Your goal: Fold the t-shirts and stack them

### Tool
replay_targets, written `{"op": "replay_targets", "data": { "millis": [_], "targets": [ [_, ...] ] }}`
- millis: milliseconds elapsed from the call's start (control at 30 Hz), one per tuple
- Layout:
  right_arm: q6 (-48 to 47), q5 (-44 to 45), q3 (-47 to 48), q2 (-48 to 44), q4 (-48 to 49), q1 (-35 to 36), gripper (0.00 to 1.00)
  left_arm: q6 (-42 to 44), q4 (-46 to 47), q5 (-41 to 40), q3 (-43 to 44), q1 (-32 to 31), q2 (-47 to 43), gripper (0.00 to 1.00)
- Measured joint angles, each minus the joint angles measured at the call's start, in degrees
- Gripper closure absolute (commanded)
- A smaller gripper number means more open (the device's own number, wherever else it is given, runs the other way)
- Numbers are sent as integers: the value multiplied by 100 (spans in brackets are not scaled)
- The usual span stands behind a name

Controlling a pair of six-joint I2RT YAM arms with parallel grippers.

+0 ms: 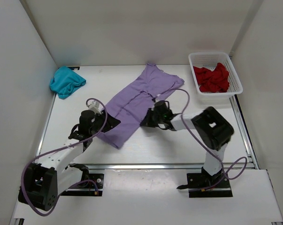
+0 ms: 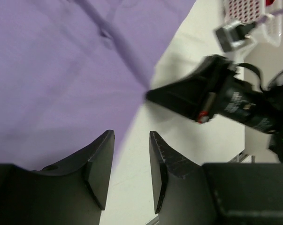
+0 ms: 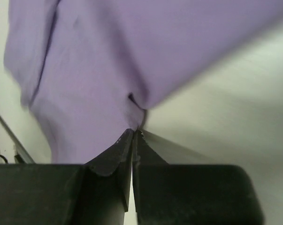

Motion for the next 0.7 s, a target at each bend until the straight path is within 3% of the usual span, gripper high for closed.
{"op": "replay_targets", "data": {
  "millis": [100, 167, 300, 367, 500, 700],
  "targets": [
    [-146, -201, -1145, -984, -105, -793, 95, 50, 4, -81, 57, -337, 210, 54],
    [-293, -420, -1794, -1646, -289, -1517, 78, 101, -2, -175, 129, -688, 387, 54],
    [-516, -708, -2404, -2472, -575, -2500, 58, 337, -149, -264, 463, -1276, 874, 55],
    [-612, -750, -2651, -2986, -765, -2573, 54, 503, -330, -310, 553, -1399, 940, 53],
    [-815, -682, -2924, -4079, -1370, -2358, 57, 807, -986, -586, 505, -1272, 538, 51],
    [-728, -245, -3211, -5182, -2402, -1274, 62, 1032, -1880, -929, 262, -1526, 39, 44]
  ]
}}
